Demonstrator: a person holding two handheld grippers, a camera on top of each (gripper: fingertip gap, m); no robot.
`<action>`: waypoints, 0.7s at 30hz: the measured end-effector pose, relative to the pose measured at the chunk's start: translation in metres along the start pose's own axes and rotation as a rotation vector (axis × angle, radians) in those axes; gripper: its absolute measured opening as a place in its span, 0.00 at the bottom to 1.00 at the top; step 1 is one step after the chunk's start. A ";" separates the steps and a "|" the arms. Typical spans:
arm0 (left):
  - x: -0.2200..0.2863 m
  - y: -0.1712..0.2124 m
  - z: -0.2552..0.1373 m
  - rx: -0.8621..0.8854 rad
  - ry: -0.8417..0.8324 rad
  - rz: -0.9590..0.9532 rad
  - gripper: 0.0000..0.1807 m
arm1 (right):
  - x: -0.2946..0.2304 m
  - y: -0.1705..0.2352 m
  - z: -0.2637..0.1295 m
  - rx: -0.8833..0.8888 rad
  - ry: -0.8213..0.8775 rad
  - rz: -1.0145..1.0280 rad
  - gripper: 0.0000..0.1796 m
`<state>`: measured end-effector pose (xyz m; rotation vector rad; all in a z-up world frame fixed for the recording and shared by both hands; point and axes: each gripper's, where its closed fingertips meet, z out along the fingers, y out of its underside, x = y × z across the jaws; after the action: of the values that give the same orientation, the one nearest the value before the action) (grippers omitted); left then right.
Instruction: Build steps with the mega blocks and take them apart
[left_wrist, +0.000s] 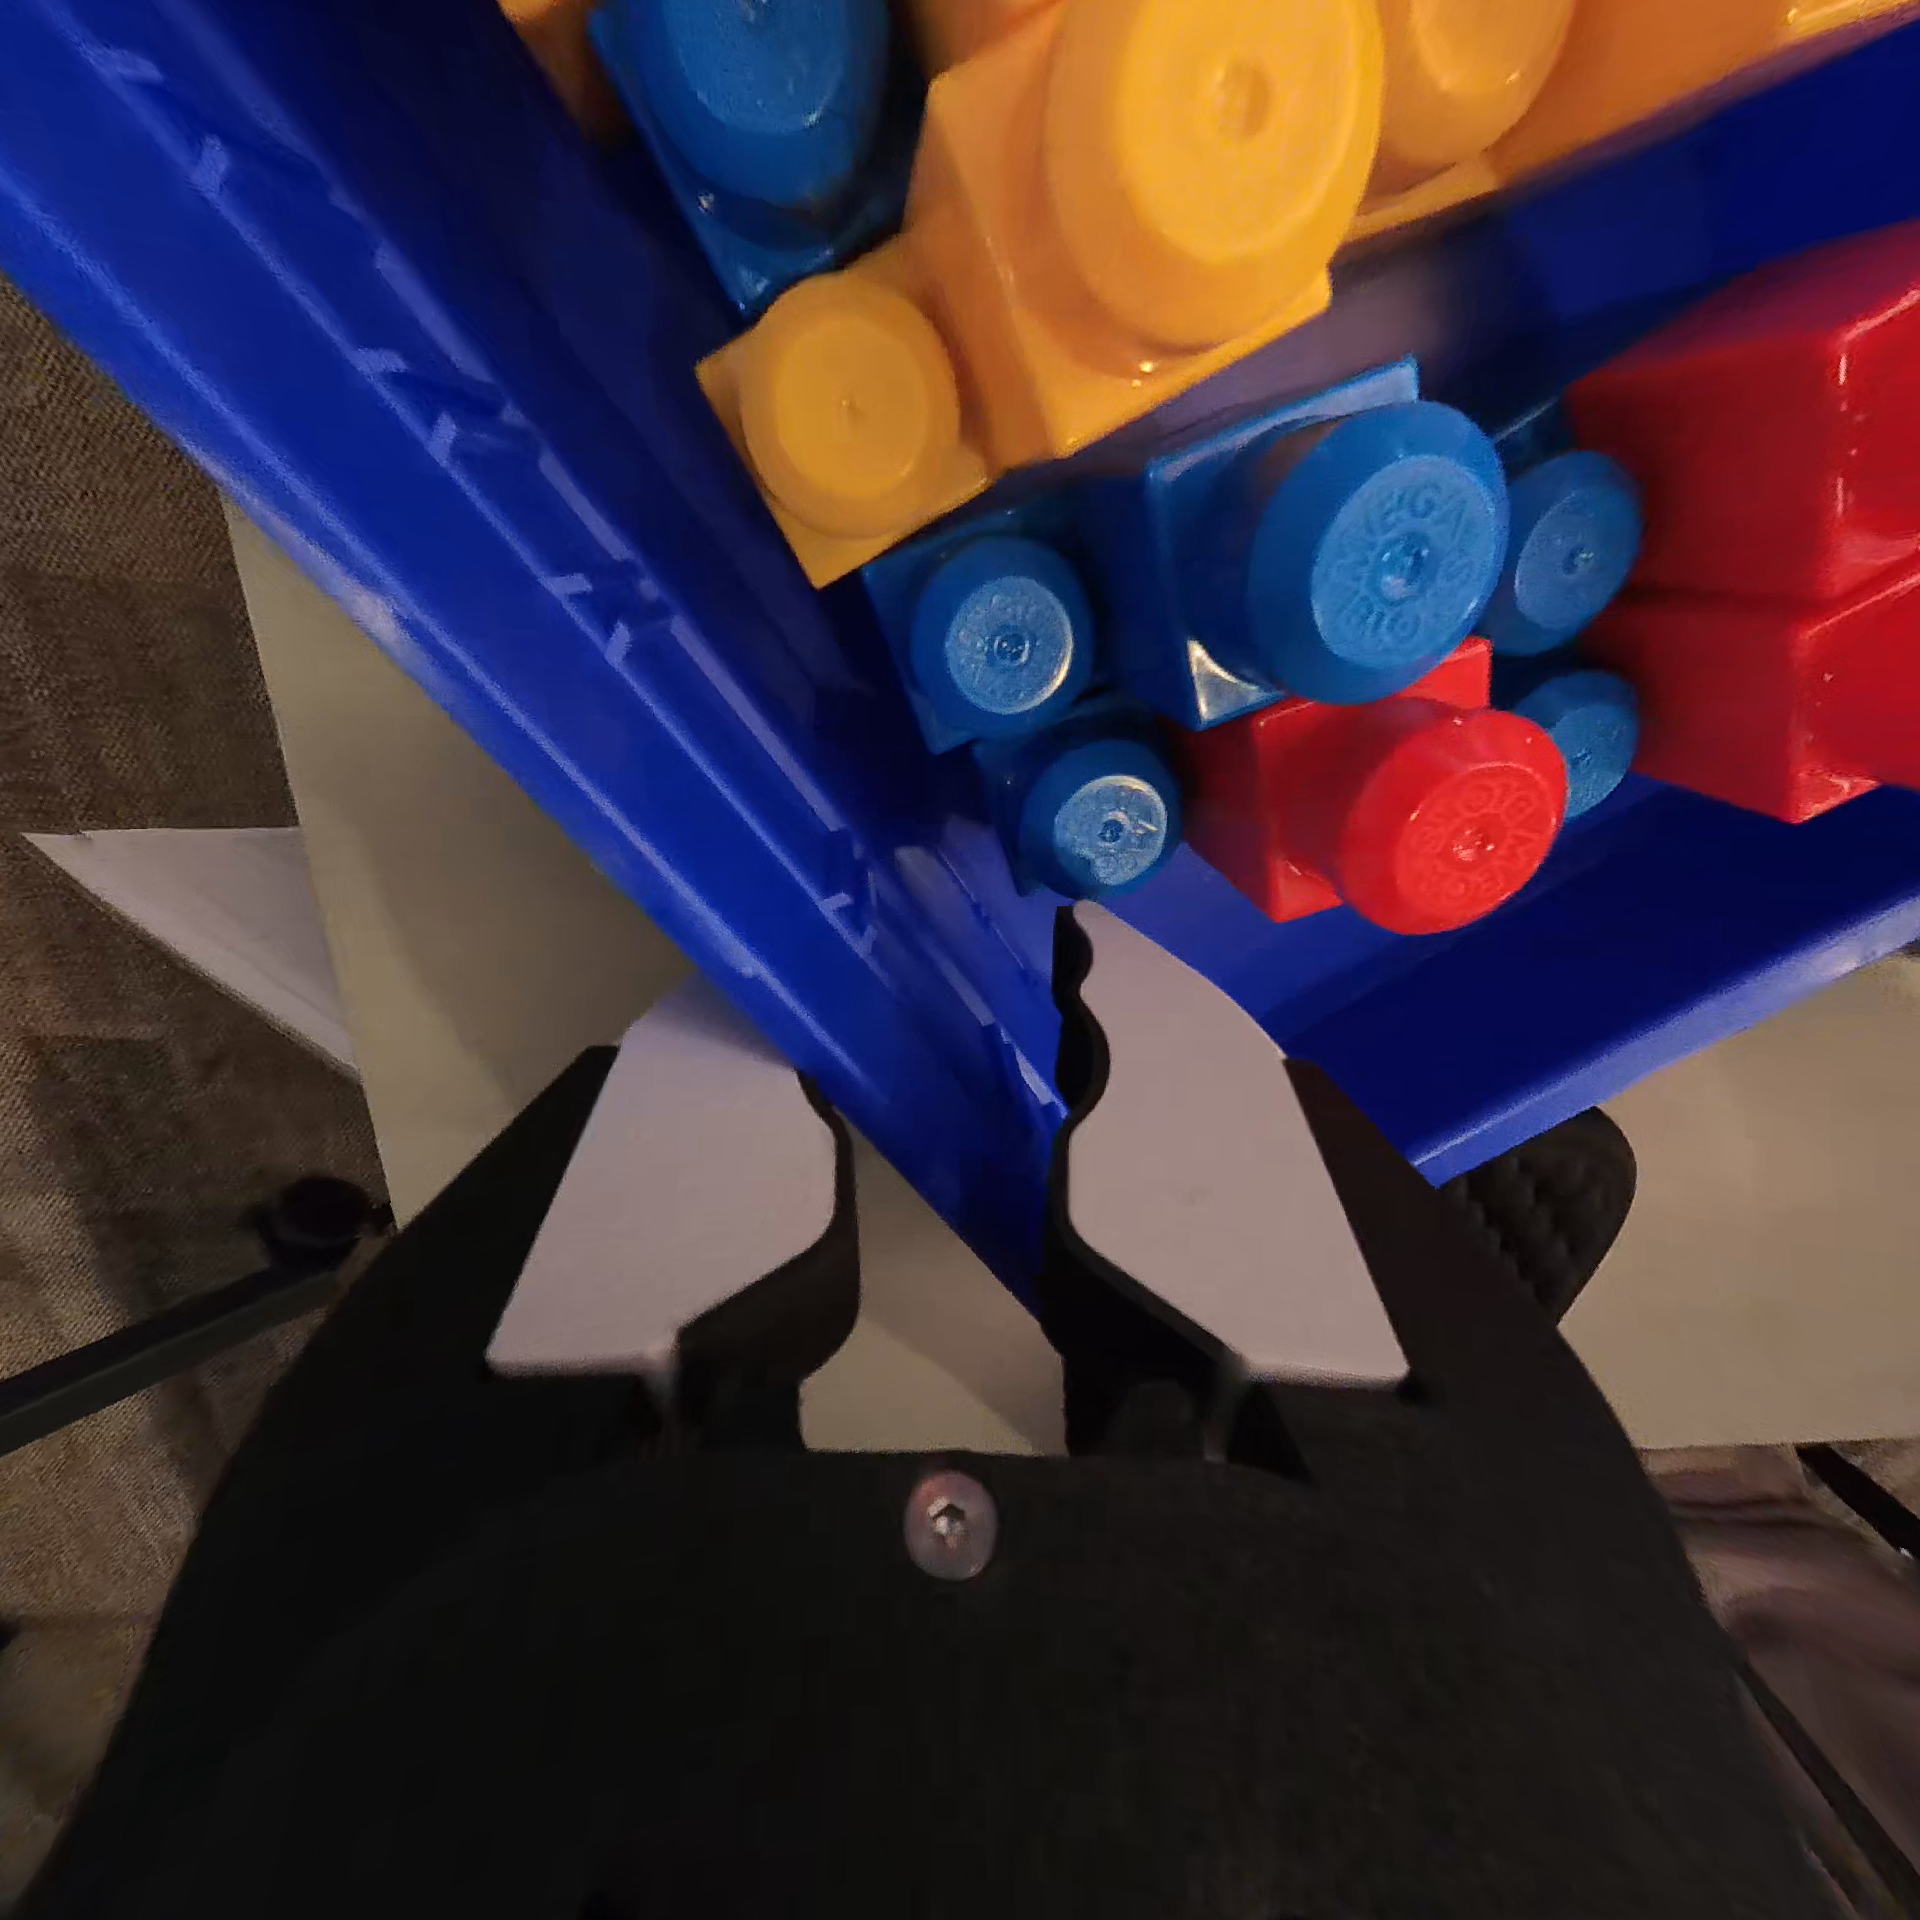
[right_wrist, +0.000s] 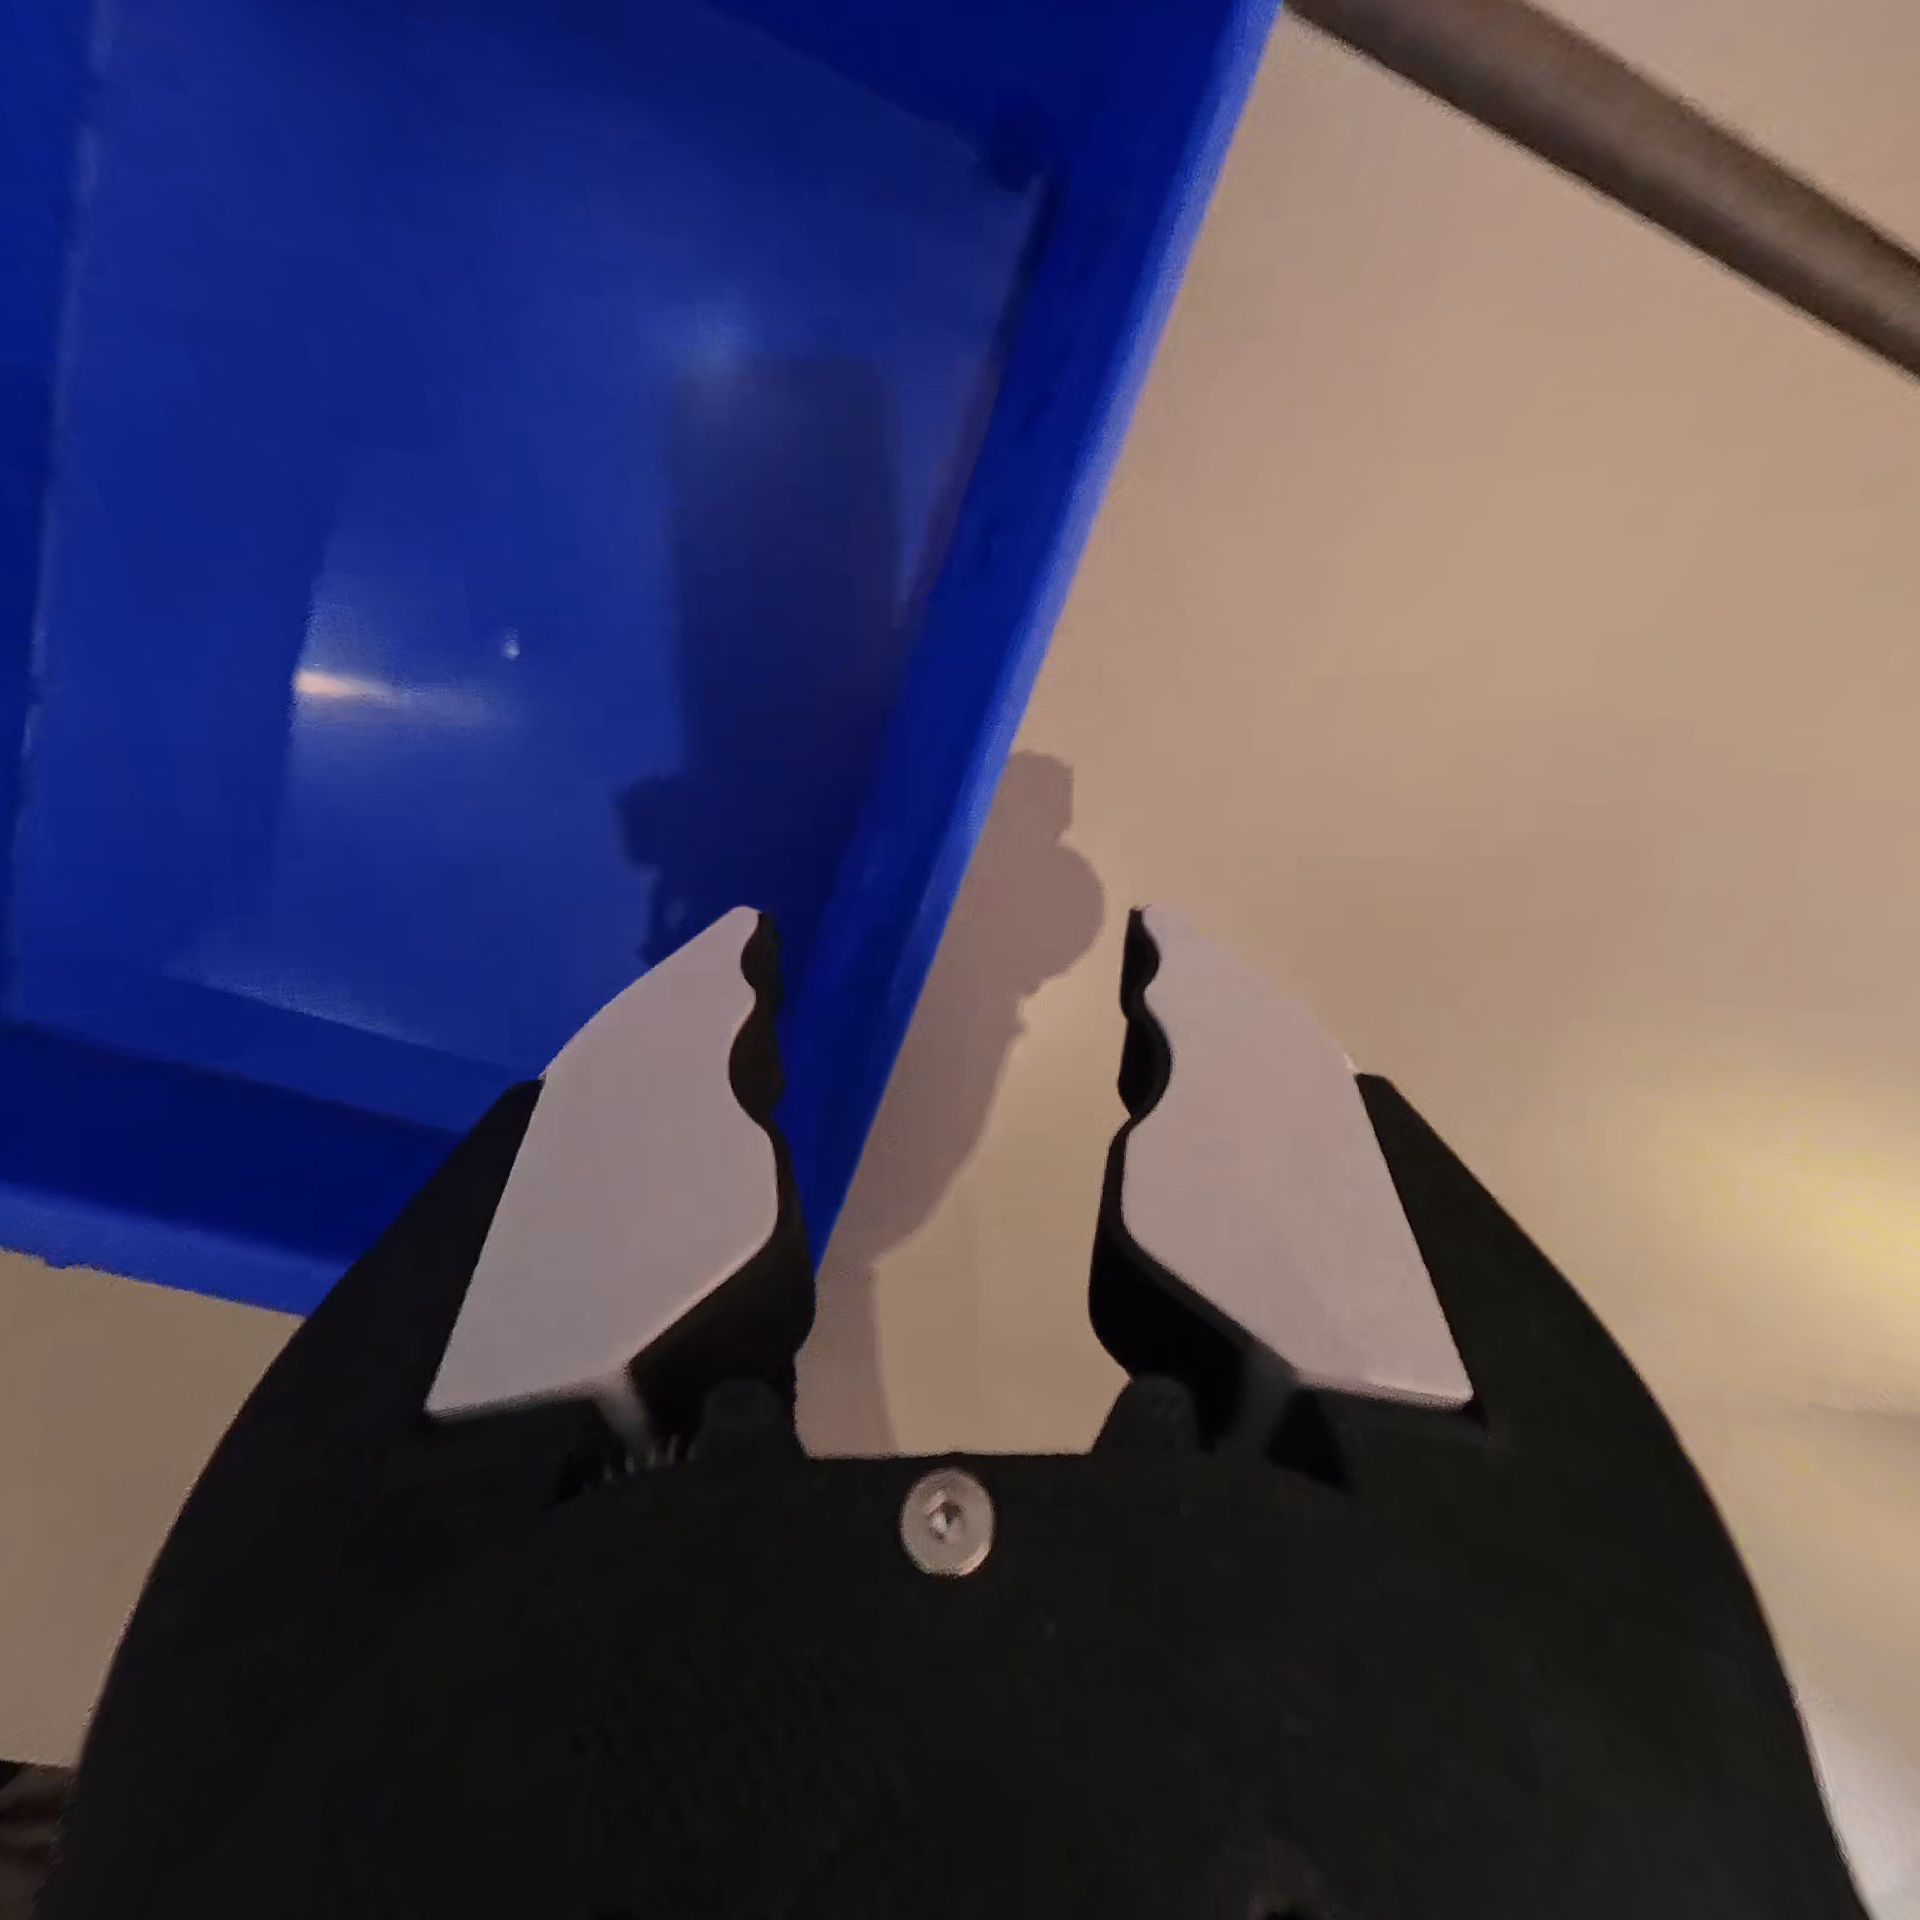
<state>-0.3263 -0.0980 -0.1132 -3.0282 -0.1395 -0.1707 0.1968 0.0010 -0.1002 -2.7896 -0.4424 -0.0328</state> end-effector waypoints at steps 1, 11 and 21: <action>0.000 -0.003 0.000 0.010 0.009 -0.006 0.19 | 0.001 0.004 0.006 -0.038 -0.003 0.004 0.36; 0.009 -0.030 0.006 0.058 -0.047 0.107 0.09 | -0.015 0.024 0.022 -0.298 -0.212 -0.022 0.08; 0.040 -0.044 0.011 0.047 -0.045 0.196 0.05 | 0.077 0.043 0.023 -0.295 -0.256 0.057 0.03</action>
<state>-0.2900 -0.0495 -0.1152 -2.9763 0.1471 -0.0812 0.2828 -0.0075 -0.1301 -3.1099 -0.4491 0.2980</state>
